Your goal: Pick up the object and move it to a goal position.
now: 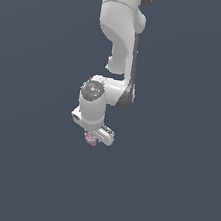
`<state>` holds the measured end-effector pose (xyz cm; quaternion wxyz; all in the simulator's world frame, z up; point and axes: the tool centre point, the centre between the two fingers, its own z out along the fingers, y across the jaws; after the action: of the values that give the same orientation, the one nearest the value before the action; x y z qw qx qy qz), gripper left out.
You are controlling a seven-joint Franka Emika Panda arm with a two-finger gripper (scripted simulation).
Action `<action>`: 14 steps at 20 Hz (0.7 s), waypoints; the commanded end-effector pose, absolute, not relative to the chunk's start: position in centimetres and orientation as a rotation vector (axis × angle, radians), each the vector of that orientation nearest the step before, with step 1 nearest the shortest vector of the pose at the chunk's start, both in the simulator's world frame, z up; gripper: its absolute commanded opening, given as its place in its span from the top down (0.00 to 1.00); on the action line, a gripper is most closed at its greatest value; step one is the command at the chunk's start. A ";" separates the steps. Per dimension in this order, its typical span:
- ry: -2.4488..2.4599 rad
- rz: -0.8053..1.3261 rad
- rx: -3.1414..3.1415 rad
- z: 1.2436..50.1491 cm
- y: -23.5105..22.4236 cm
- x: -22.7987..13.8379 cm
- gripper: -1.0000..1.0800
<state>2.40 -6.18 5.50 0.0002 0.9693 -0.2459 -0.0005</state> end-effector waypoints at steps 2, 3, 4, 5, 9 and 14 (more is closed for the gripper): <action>-0.772 0.000 3.045 6.3 -5.8 2.0 1.00; -0.772 0.000 3.045 6.6 -5.6 1.8 1.00; -0.772 0.000 3.045 7.0 -5.4 1.6 1.00; -0.772 0.000 3.046 7.4 -5.2 1.4 1.00; -0.772 0.000 3.046 9.3 -4.2 0.2 1.00; -0.772 0.000 3.046 12.7 -2.5 -1.7 1.00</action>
<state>-1.07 -3.06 11.61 -0.0001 0.9693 -0.2458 -0.0005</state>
